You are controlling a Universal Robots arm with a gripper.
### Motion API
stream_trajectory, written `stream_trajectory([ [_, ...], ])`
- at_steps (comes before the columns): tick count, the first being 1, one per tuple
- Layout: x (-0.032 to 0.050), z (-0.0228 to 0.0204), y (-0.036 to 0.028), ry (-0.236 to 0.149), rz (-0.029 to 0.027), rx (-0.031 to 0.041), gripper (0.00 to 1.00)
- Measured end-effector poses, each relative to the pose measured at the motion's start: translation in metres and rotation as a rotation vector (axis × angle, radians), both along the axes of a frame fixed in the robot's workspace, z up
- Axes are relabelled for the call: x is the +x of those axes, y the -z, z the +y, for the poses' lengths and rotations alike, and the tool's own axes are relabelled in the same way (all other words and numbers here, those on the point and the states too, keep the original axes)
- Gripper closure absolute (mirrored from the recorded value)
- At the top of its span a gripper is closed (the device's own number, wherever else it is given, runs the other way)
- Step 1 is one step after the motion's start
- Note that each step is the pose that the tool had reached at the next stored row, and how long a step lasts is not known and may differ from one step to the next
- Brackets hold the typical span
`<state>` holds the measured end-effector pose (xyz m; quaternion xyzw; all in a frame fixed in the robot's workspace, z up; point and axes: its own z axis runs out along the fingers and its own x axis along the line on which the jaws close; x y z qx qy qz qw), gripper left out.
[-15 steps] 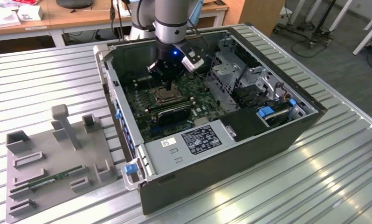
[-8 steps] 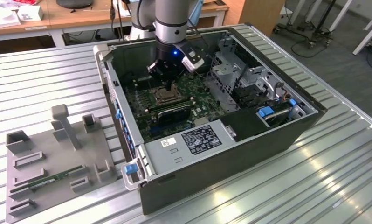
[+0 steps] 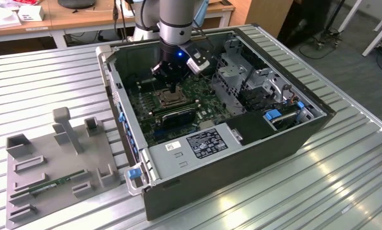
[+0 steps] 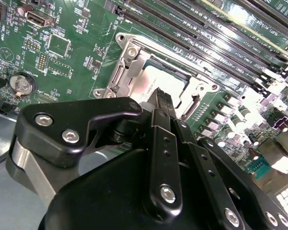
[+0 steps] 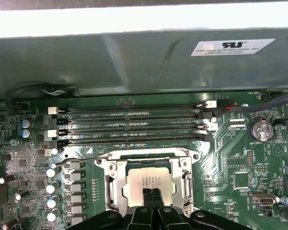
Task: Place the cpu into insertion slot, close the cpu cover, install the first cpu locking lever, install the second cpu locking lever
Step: 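Close the cpu cover, then install the first cpu locking lever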
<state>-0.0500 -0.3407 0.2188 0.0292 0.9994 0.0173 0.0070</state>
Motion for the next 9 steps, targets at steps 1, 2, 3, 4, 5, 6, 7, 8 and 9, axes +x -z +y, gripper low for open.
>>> stream_trajectory([
  [1, 0.0000, 0.0000, 0.0000, 0.000, 0.0005, 0.0001, 0.89],
  [2, 0.0000, 0.0000, 0.0000, 0.000, 0.0010, 0.0000, 0.89],
  [3, 0.0000, 0.0000, 0.0000, 0.000, 0.0015, 0.0000, 0.89],
  [4, 0.0000, 0.0000, 0.0000, 0.000, 0.0019, 0.0000, 0.89],
  [5, 0.0000, 0.0000, 0.0000, 0.000, 0.0025, 0.0000, 0.89],
  [6, 0.0000, 0.0000, 0.0000, 0.000, 0.0030, 0.0000, 0.89],
  [7, 0.0000, 0.0000, 0.0000, 0.000, 0.0039, 0.0000, 0.89],
  [8, 0.0000, 0.0000, 0.0000, 0.000, 0.0049, 0.0000, 0.89],
  [9, 0.0000, 0.0000, 0.0000, 0.000, 0.0054, 0.0001, 0.89],
])
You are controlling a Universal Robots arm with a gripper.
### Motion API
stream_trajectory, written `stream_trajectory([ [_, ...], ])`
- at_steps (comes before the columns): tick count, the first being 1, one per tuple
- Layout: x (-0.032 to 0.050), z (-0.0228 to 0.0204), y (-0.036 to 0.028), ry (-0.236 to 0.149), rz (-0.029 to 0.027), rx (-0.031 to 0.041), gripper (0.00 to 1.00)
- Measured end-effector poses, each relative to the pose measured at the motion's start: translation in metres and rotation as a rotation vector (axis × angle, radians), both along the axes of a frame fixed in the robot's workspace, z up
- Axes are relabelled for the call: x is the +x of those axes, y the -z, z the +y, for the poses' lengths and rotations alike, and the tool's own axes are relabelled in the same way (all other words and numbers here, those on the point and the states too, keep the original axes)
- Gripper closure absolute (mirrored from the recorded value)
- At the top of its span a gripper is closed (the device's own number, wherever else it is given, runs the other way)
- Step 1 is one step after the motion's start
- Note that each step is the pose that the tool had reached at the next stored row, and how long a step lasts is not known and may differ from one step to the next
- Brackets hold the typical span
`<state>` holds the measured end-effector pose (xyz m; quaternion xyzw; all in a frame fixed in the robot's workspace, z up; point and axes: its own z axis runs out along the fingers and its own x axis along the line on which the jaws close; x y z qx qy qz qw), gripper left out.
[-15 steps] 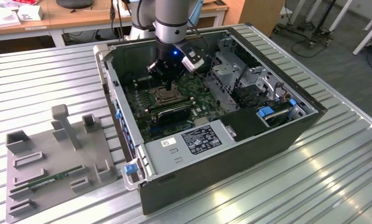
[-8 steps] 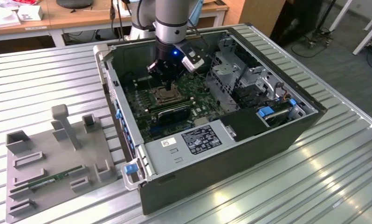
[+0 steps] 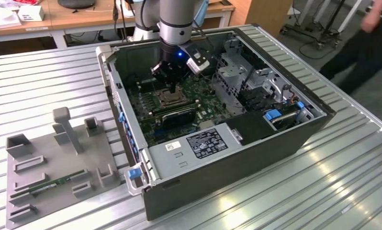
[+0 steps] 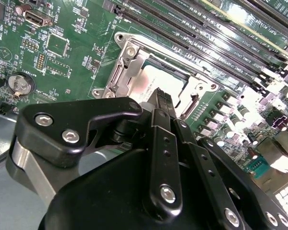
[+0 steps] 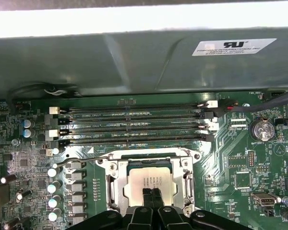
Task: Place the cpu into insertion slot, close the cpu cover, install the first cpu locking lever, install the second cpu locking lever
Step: 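Install the first cpu locking lever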
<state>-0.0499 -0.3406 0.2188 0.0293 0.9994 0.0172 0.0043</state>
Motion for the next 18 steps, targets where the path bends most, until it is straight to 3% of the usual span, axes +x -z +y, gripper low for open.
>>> stream_trajectory([
  [18, 0.0000, 0.0000, 0.0000, 0.000, 0.0089, 0.0000, 0.89],
])
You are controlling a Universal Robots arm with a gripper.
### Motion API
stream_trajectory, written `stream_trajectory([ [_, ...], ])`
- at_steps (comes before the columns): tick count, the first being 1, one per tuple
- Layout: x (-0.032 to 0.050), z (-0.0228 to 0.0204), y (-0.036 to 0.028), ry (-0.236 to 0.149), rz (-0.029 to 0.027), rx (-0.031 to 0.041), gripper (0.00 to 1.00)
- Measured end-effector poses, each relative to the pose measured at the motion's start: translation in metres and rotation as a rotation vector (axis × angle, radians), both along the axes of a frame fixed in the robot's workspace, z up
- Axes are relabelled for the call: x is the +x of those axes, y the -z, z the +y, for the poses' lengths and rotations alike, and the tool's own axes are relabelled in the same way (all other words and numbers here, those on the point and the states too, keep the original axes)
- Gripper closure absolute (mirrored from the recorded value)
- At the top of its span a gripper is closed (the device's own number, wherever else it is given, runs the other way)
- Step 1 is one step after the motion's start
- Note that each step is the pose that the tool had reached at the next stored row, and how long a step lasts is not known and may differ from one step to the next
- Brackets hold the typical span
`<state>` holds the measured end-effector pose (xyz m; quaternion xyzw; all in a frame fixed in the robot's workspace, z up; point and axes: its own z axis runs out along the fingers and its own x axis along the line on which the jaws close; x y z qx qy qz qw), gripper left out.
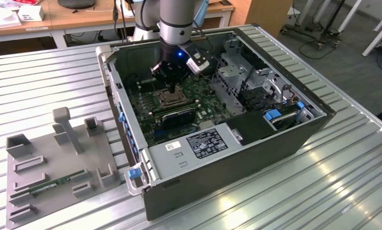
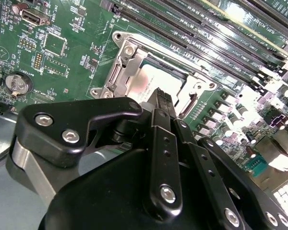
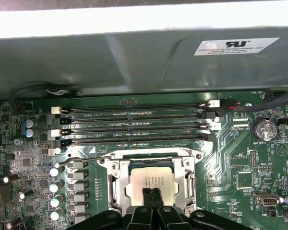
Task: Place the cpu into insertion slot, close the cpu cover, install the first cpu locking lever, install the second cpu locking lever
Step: 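Install the first cpu locking lever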
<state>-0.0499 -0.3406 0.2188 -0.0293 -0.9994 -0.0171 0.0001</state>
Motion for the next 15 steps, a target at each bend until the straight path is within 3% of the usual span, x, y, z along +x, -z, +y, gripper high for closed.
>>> stream_trajectory([
  [6, 0.0000, 0.0000, -0.0027, 0.000, 0.0007, 0.0000, 0.89],
  [15, 0.0000, 0.0000, -0.0158, 0.000, 0.0007, 0.0000, 0.89],
])
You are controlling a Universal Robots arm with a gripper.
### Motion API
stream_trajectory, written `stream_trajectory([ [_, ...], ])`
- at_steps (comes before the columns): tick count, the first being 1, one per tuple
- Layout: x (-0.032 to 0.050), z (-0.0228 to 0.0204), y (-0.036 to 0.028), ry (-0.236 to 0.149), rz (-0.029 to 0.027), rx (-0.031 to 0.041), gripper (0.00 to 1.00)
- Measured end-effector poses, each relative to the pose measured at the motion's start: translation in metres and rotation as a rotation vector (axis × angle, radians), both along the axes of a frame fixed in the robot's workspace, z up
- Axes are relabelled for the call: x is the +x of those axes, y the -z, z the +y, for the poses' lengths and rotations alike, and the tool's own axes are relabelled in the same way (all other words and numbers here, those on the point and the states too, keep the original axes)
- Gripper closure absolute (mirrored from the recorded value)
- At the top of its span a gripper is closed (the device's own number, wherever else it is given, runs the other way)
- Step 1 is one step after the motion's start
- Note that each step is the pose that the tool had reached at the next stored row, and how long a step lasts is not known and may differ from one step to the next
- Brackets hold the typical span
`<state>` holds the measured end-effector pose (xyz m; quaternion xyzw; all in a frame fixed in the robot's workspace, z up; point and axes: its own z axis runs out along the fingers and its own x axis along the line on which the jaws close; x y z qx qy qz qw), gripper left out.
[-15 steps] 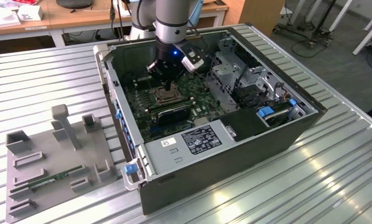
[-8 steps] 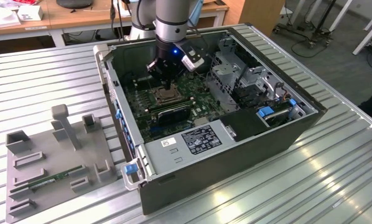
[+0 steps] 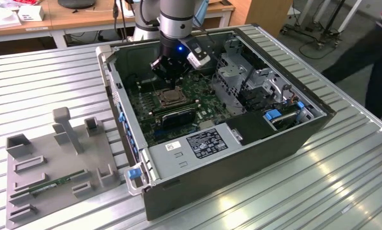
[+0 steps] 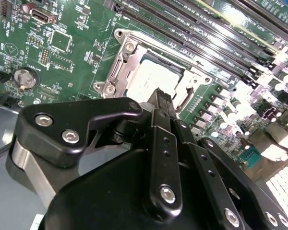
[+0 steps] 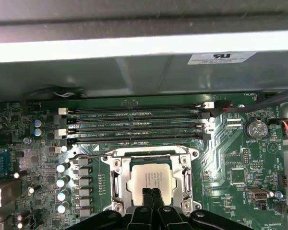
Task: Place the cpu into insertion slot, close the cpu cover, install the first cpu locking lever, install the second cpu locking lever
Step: 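Install the first cpu locking lever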
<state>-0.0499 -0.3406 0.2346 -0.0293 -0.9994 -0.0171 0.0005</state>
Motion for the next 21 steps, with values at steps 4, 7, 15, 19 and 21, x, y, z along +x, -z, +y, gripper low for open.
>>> stream_trajectory([
  [4, 0.0000, 0.0000, -0.0050, 0.000, 0.0000, 0.0001, 0.89],
  [7, 0.0000, 0.0000, -0.0053, 0.000, -0.0001, 0.0002, 0.89],
  [15, -0.0064, 0.0000, -0.0055, 0.000, -0.0003, 0.0000, 0.89],
  [19, -0.0171, 0.0000, -0.0055, 0.000, -0.0020, 0.0000, 0.89],
  [21, -0.0241, 0.0000, -0.0055, 0.000, -0.0034, 0.0000, 0.89],
])
